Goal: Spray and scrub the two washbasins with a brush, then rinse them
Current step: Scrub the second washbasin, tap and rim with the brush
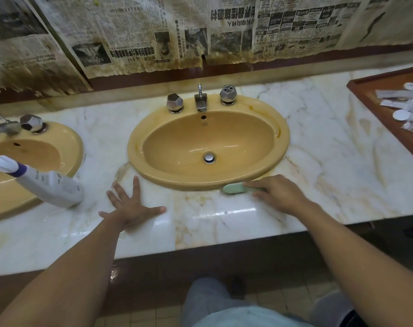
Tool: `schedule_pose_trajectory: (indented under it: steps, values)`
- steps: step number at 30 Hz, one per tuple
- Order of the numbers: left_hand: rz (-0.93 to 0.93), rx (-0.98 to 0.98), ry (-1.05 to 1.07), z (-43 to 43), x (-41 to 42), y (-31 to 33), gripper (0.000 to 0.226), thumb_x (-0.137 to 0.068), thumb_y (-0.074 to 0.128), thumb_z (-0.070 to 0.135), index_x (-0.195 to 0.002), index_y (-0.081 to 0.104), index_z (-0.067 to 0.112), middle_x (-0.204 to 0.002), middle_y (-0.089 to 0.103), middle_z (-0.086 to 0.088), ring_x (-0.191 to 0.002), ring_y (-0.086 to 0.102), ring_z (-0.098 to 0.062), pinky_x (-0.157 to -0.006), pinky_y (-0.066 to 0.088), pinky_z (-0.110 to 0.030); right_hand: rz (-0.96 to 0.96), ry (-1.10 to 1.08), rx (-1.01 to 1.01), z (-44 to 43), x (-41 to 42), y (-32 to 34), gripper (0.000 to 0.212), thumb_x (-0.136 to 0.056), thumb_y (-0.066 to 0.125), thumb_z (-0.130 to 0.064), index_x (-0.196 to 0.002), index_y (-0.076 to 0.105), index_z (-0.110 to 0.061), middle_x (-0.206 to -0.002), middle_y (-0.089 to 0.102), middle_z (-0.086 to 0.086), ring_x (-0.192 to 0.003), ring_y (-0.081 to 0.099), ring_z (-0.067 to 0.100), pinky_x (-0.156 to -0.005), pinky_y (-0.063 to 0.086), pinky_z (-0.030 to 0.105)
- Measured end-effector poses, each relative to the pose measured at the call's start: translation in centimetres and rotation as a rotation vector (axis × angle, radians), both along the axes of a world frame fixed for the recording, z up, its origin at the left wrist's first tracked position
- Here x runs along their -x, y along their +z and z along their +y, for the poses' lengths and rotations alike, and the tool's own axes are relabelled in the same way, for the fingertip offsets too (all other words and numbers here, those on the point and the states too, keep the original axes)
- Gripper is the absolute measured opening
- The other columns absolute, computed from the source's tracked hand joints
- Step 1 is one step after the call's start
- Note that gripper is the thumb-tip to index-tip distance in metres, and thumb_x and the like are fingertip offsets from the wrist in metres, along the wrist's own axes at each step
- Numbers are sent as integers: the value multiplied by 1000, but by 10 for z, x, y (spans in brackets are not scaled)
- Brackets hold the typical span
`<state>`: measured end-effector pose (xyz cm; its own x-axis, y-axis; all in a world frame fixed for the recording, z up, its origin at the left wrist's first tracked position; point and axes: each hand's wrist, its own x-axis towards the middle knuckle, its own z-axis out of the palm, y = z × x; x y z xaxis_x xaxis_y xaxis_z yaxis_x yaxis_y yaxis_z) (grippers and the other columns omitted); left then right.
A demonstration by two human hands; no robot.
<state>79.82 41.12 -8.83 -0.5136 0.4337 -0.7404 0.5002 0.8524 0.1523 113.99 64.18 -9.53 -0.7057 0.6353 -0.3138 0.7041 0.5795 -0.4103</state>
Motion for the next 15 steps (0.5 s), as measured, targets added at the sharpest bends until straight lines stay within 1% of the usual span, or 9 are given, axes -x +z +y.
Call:
schedule_pose_trajectory:
  steps: [2, 5, 7, 9, 11, 13, 15]
  values:
    - [1, 5, -1, 1, 1, -1, 147, -48, 61, 100, -140, -43, 53, -147, -59, -5, -144, -44, -36, -114, -5, -79, -27, -57, -20, 25, -32, 6, 36, -97, 59, -43, -129, 58, -61, -133, 66, -15, -121, 58, 16, -96, 49, 38]
    - [-4, 19, 0, 2, 4, -2, 152, -38, 58, 103, -138, -45, 54, -145, -61, -4, -143, -45, -37, -114, -3, -79, -16, -198, -47, 55, -68, 11, 33, -98, 59, -39, -123, 62, -59, -121, 71, -9, -109, 60, 16, -88, 52, 39]
    - [-5, 22, 8, 3, 4, -2, 153, -36, 58, 104, -137, -46, 54, -145, -61, -4, -143, -46, -38, -114, -3, -79, -17, -251, -58, 63, -75, 13, 31, -98, 59, -39, -122, 63, -58, -122, 71, -8, -108, 60, 16, -86, 53, 39]
    - [0, 23, 8, 3, 2, -1, 152, -40, 60, 101, -138, -45, 53, -146, -61, -5, -144, -44, -38, -114, -4, -79, -52, -199, -67, 57, -66, 15, 33, -99, 58, -38, -125, 62, -58, -124, 70, -9, -109, 60, 16, -85, 52, 36]
    - [2, 20, 5, 3, 1, 0, 151, -43, 62, 100, -139, -45, 53, -146, -60, -5, -144, -44, -37, -113, -5, -79, -73, -89, -72, 41, -46, 15, 35, -100, 57, -38, -129, 60, -57, -131, 67, -12, -116, 58, 16, -88, 49, 34]
    - [2, 19, 5, 3, 2, 0, 151, -43, 62, 100, -139, -44, 53, -146, -60, -5, -144, -44, -37, -114, -5, -79, -59, 2, -77, 21, -22, 13, 37, -100, 56, -39, -134, 58, -55, -138, 62, -14, -124, 56, 17, -90, 46, 32]
    - [-1, 17, 10, 3, 1, 0, 151, -43, 62, 100, -140, -44, 54, -146, -60, -4, -143, -45, -37, -114, -5, -78, -49, 55, -88, 8, -6, 8, 38, -102, 55, -38, -137, 56, -54, -139, 61, -14, -125, 56, 17, -89, 45, 31]
